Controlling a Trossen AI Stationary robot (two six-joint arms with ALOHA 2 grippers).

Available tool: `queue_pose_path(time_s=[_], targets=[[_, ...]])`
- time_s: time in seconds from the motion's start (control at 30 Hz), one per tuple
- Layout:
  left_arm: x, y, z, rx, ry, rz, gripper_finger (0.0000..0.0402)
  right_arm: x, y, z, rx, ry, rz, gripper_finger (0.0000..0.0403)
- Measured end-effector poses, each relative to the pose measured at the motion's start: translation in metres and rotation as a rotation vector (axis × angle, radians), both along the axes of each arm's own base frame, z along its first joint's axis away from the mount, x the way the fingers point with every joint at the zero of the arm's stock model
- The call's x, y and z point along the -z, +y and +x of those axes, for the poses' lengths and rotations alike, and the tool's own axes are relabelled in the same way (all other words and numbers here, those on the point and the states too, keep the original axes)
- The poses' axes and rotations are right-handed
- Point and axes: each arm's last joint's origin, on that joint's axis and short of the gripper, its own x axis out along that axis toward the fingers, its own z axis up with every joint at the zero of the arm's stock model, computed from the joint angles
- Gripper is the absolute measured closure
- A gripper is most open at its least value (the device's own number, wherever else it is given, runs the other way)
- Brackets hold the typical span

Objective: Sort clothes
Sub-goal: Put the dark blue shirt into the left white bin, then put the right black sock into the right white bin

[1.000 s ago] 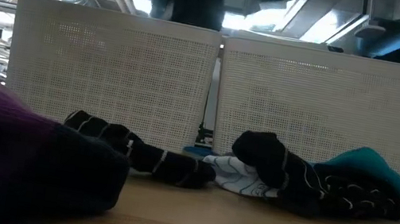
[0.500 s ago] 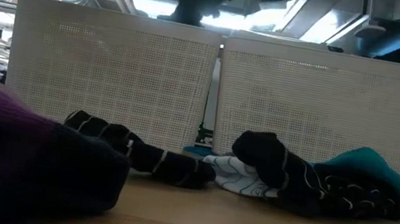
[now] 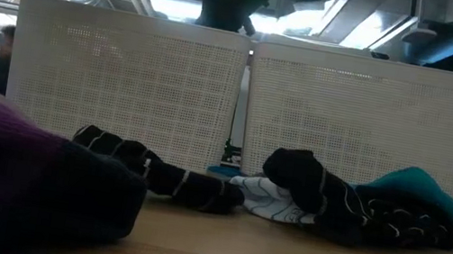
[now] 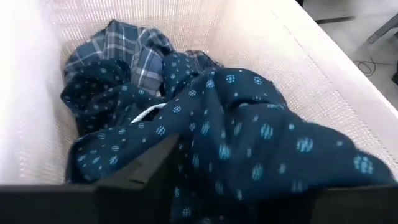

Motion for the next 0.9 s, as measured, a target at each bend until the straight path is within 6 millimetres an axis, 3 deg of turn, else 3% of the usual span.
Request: queue_pose_path(time_s=[0.2, 0.37, 0.47, 0.67, 0.9], targets=[[0.0, 0.0, 0.0, 0.0, 0.0, 0.001, 0.0222, -0.043, 0.021, -0.017, -0.038, 0.051, 0.008, 0.0142], [0.0, 0.0, 0.0, 0.0, -0.001, -0.002, 0.0222, -0.083, 0.053, -0.036, -0.085, 0.063, 0.02, 0.0134], [0.0, 0.0, 0.0, -0.006, -0.004, -0.019, 0.0222, -0.094, 0.075, -0.049, -0.118, 0.065, 0.014, 0.0134], [0.0, 0.0, 0.0, -0.011, -0.001, -0.032, 0.0222, -0.091, 0.125, -0.07, -0.189, 0.191, 0.064, 0.0134], [0.002, 0.0, -0.001, -0.019, 0.015, -0.042, 0.0222, -0.062, 0.18, -0.082, -0.254, 0.392, 0.097, 0.0134]])
